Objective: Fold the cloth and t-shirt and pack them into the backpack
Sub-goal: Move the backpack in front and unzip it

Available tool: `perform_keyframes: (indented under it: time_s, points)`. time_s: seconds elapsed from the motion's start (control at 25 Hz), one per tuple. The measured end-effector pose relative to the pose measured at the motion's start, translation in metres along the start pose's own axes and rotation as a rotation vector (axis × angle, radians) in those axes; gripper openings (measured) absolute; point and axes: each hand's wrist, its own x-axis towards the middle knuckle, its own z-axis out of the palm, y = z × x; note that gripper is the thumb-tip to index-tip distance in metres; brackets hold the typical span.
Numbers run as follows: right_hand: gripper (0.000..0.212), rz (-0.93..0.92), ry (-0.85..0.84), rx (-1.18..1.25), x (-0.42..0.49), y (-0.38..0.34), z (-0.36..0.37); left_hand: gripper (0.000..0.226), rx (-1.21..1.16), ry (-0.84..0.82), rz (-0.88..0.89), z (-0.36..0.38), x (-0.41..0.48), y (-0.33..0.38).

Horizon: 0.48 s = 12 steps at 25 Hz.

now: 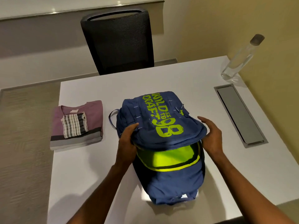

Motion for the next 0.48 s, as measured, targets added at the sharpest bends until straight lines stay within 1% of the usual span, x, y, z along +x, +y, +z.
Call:
perform_keyframes:
  time_s: [0.04, 0.12, 0.2, 0.24, 0.28, 0.32, 0.36, 0.44, 0.48]
  points:
    - [0.045, -0.031, -0.035, 0.023, 0.014, 0.0, 0.0, 0.063, 0.013, 0.008, -0.027, 0.002, -0.002, -0.008]
    - [0.04, -0.101, -0.1, 0.024, 0.041, -0.004, 0.005, 0.06, 0.066, 0.023, -0.04, 0.004, 0.002, -0.022]
    - [0.028, -0.126, -0.122, 0.023, 0.064, -0.01, 0.017, 0.052, 0.054, 0.113, -0.106, 0.005, 0.017, -0.024]
    - [0.02, -0.108, -0.11, 0.017, 0.073, -0.015, 0.025, 0.043, 0.039, 0.179, -0.154, 0.006, 0.027, -0.021]
    - [0.021, -0.082, -0.091, 0.01, 0.082, -0.017, 0.034, 0.029, 0.027, 0.245, -0.2, 0.008, 0.038, -0.015]
    - [0.027, -0.054, -0.072, 0.005, 0.091, -0.019, 0.043, 0.014, 0.025, 0.298, -0.226, 0.009, 0.049, -0.01]
    - [0.032, -0.032, -0.05, -0.006, 0.101, -0.022, 0.052, 0.01, 0.017, 0.335, -0.248, 0.012, 0.06, -0.006]
    - [0.036, -0.019, -0.008, -0.054, 0.12, -0.027, 0.069, 0.031, -0.003, 0.4, -0.321, 0.019, 0.079, -0.003]
    - [0.036, -0.011, -0.004, -0.08, 0.13, -0.027, 0.077, 0.037, -0.005, 0.439, -0.368, 0.022, 0.086, -0.003]
